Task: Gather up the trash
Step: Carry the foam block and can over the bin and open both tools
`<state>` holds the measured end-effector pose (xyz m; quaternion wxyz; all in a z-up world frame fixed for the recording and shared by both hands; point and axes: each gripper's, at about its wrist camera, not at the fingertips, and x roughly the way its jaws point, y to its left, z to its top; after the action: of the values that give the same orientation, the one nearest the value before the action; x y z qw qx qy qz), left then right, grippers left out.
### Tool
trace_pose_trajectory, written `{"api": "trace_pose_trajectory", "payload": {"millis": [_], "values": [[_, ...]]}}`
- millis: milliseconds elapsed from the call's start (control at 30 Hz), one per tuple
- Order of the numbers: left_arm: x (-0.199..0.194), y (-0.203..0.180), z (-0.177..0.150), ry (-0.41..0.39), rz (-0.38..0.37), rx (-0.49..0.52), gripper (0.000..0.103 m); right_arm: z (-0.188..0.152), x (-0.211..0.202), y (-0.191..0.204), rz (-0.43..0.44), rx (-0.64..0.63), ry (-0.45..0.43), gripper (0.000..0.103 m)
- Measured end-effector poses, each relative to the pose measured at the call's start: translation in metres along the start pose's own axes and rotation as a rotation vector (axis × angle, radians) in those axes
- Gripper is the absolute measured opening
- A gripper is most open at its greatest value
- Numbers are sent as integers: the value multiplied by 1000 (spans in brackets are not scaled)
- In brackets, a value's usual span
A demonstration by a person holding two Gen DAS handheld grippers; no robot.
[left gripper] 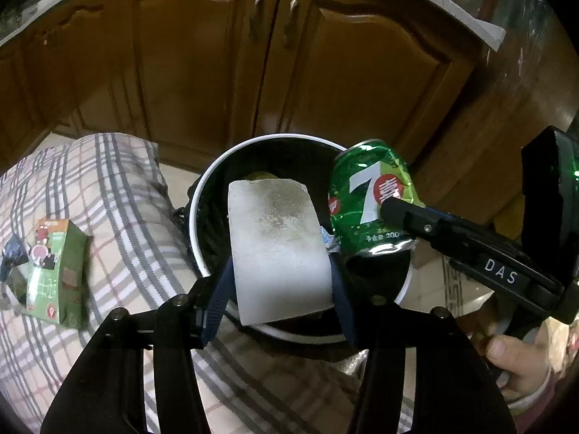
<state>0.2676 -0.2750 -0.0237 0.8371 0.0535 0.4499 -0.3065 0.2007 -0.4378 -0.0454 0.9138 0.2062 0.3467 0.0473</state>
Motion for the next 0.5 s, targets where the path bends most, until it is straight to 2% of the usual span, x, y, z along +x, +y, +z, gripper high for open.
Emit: {"api": "trace_pose_trajectory", "payload": {"millis": [133,300,500], "values": [[0,4,-1,1,-16,-24,66,1,4,-7,25,44,14,43],[-12,15,-10,-20,-30,-54,68,-3,-3,-10,32,74,-10,46],[-40,34,-32,-76,-31,-118,72,-11,-17,0,76,96,-47,68]]}}
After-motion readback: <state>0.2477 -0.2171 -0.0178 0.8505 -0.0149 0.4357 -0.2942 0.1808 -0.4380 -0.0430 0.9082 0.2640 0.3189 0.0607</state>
